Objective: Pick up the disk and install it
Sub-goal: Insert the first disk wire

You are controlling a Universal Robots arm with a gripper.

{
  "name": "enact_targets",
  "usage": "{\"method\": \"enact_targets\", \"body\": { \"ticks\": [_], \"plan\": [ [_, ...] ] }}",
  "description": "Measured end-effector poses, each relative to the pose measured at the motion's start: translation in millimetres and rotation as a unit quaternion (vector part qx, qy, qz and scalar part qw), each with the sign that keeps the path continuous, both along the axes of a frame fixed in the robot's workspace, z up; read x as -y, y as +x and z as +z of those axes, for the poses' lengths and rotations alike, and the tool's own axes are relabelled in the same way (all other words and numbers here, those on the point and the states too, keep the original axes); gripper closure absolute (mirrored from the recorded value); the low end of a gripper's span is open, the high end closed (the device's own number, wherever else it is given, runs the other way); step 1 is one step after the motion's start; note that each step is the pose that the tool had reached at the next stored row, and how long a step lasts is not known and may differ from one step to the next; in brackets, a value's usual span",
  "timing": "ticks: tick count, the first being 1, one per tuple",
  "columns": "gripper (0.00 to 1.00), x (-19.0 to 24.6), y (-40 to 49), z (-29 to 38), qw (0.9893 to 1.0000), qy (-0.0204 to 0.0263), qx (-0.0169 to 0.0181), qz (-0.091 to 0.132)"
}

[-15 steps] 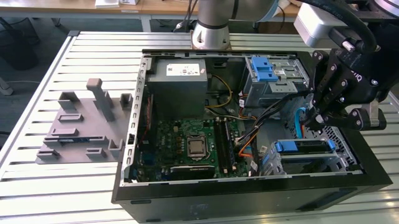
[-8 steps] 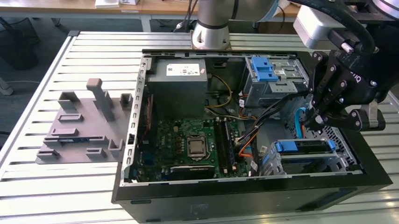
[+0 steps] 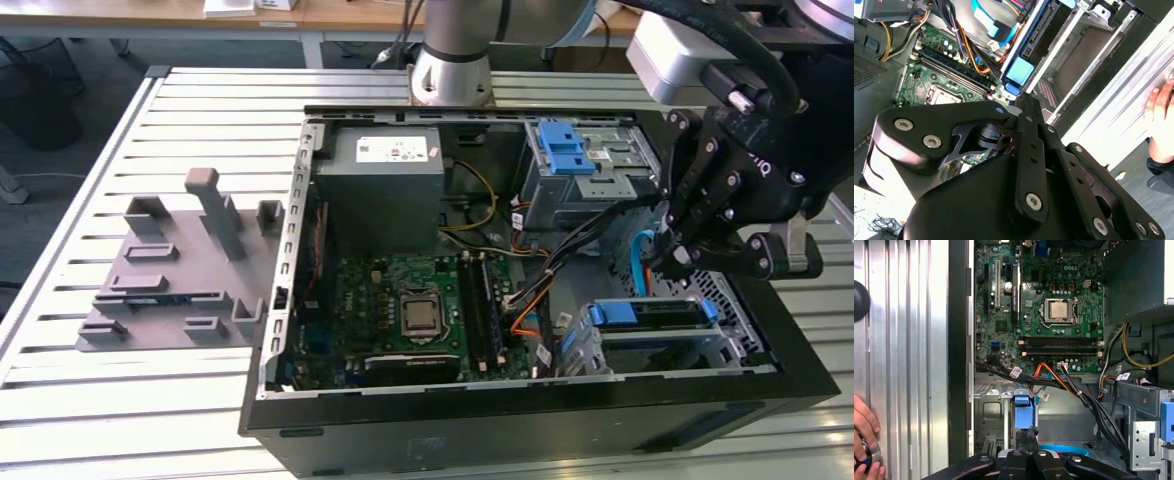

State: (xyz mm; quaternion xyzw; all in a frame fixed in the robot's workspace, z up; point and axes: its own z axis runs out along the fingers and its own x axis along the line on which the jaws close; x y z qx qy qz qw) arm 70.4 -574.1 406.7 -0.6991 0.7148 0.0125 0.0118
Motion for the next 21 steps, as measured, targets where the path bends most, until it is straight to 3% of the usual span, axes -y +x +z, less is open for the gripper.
{"method": "enact_targets", "body": {
  "ticks": [14,21],
  "plan": [
    [0.89,-1.9,10.7,-3.5,1.0,-0.0001,0.0,-0.008],
    [0.89,-5.7,17.3,-10.1,1.0,0.0,0.0,-0.008]
  ]
}}
